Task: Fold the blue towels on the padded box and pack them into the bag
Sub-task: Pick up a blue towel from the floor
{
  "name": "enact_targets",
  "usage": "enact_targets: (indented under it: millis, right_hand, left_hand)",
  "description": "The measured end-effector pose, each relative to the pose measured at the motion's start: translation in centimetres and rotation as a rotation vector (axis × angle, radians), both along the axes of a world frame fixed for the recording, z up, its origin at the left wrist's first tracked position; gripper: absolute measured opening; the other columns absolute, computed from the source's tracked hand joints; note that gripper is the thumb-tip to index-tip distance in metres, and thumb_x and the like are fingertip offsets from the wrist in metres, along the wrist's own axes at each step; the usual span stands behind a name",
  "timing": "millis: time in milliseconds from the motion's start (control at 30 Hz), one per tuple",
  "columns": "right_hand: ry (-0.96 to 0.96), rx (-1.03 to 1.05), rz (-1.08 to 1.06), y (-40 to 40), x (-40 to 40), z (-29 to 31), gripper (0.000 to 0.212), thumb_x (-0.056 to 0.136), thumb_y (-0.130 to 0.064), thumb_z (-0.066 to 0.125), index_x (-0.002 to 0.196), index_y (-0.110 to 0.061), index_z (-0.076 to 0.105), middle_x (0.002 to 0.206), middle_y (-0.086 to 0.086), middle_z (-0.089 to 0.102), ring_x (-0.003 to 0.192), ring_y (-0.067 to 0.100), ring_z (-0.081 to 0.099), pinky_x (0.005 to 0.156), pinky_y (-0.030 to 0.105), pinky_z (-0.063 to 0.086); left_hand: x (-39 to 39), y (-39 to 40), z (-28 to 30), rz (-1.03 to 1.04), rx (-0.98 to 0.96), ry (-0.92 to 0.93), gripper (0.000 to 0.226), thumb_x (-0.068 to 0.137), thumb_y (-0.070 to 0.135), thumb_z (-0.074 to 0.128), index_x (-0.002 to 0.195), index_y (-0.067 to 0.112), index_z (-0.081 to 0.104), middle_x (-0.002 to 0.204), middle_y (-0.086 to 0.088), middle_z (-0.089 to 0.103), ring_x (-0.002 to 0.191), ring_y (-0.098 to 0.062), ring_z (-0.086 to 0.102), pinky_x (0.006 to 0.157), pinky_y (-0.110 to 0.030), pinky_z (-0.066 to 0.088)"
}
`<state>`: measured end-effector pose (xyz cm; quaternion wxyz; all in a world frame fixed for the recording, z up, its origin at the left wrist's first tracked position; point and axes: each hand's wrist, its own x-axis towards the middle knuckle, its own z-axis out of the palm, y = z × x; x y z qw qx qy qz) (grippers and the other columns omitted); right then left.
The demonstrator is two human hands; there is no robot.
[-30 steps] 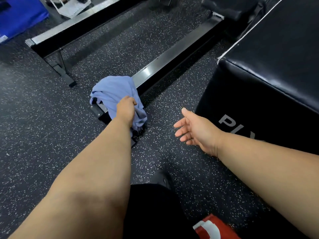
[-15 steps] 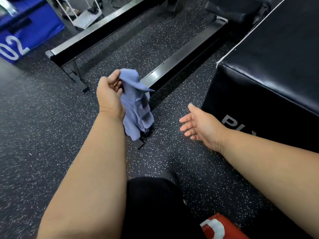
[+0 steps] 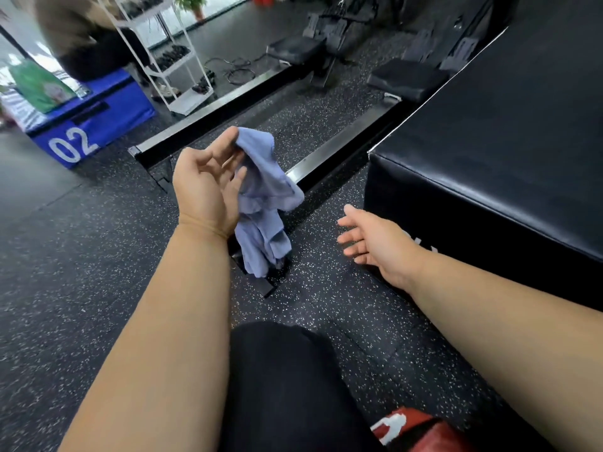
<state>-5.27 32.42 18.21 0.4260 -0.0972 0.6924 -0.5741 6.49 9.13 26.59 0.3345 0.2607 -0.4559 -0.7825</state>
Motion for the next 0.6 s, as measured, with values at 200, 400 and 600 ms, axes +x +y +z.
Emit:
enact_targets:
  millis: [200, 400, 600]
  right_hand:
    - [0.235, -0.089, 0.042, 3.5, 2.2, 4.9, 0.055, 0.095, -0.059, 0.066, 0.144, -0.039, 0.052, 0.125, -0.008, 0.064, 0.106, 0.012, 0.067, 0.088, 0.029, 0.051]
    - [0.297, -0.184, -0.009, 8.2, 3.1, 8.2, 0.027, 0.102, -0.032, 0.069, 0.126, -0.026, 0.060, 0.097, -0.014, 0.069, 0.075, -0.011, 0.066, 0.067, 0.006, 0.047]
    - [0.350, -0.147, -0.145, 14.1, 3.6, 9.5, 0.030, 0.100, -0.029, 0.066, 0.101, 0.001, 0.063, 0.085, 0.003, 0.061, 0.077, 0.013, 0.054, 0.068, 0.028, 0.043]
  left_hand:
    - [2.0, 7.5, 5.3, -0.239, 0.026, 0.090, 0.072, 0.086, 0.033, 0.035, 0.148, 0.005, 0.058, 0.151, -0.008, 0.060, 0.142, -0.025, 0.054, 0.125, -0.043, 0.031]
    - [3.3, 14.4, 8.4, -0.403, 0.039, 0.105, 0.080, 0.077, 0.033, 0.038, 0.150, 0.002, 0.054, 0.141, -0.009, 0.066, 0.133, -0.026, 0.061, 0.115, -0.038, 0.044]
    - [4.0, 17.8, 8.9, -0.446, -0.002, 0.046, 0.063, 0.091, 0.022, 0.032, 0.144, 0.002, 0.061, 0.136, -0.009, 0.068, 0.138, -0.031, 0.057, 0.120, -0.043, 0.039]
